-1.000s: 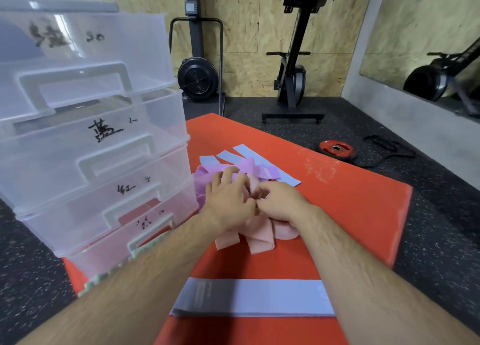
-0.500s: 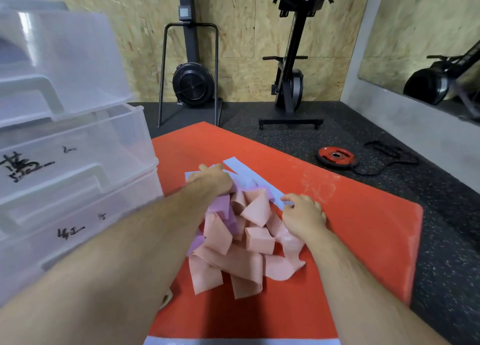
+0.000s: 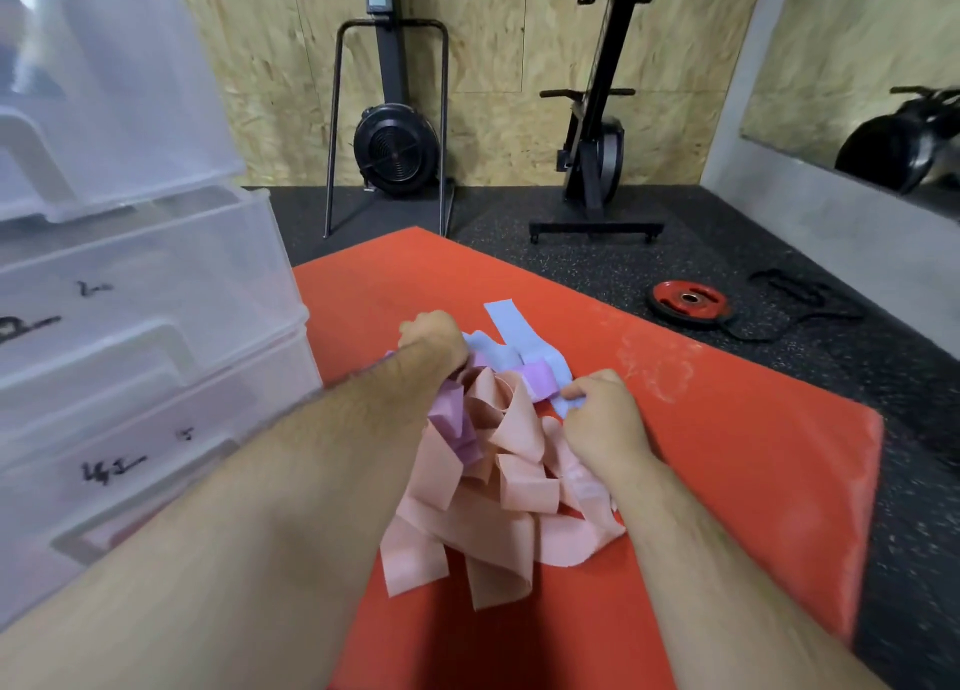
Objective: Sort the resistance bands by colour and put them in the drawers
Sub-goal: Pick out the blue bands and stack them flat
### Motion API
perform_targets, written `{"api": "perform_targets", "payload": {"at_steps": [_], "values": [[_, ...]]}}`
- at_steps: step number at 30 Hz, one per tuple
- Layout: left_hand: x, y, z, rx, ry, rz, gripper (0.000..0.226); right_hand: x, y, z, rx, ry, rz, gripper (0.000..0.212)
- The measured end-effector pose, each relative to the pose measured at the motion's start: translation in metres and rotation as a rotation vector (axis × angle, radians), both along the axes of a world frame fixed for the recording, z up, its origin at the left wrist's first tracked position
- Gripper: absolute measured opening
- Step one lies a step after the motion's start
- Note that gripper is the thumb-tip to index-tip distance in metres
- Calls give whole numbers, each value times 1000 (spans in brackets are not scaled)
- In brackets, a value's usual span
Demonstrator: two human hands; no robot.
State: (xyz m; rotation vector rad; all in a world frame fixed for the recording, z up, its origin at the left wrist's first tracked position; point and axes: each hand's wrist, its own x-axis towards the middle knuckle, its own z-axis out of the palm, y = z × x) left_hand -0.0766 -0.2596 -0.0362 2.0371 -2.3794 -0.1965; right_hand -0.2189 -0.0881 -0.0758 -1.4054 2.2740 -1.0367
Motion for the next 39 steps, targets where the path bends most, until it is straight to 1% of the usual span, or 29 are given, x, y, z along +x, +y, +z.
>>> {"api": "perform_targets", "payload": {"at_steps": [2,4,6,7,8,9,11,15,18,22,25,27,29,32,35,37,39], "values": [[1,9,6,16,0,-63,21,2,3,4,7,-10,3,28],[2,16,12,18,134,-72,20,1,9,7,2,-1,2,31],[2,14,24,29,230,-132,23,-3,14,13,-24,5,-6,34],[2,14,33,13,308,-143,24,-6,18,17,-44,5,-13,35],[0,12,45,34,475,-100,22,-10,20,22,-68,7,-19,35],[-1,13,61,35,573,-113,18,-13,22,28,-94,14,-25,35],[-4,17,88,-84,569,-223,12,-19,26,44,-151,33,-32,32],[-9,35,130,-287,641,-314,23,-25,35,84,-260,9,-60,31],[-6,51,158,-371,738,-377,22,-25,46,118,-324,15,-56,34],[2,75,195,-531,735,-466,15,-19,73,153,-376,-20,-18,33],[10,95,221,-614,773,-500,12,-12,89,172,-398,-92,13,34],[15,111,234,-641,789,-523,11,-6,98,182,-407,-149,45,41],[21,127,240,-652,768,-551,12,0,110,190,-422,-152,60,44],[32,144,229,-621,656,-592,17,8,129,195,-449,-51,56,29],[43,158,195,-519,616,-587,17,14,140,193,-435,-20,64,16],[48,161,167,-457,615,-558,16,18,143,189,-398,48,92,11],[48,161,139,-390,557,-526,14,19,143,183,-358,148,112,9]]}}
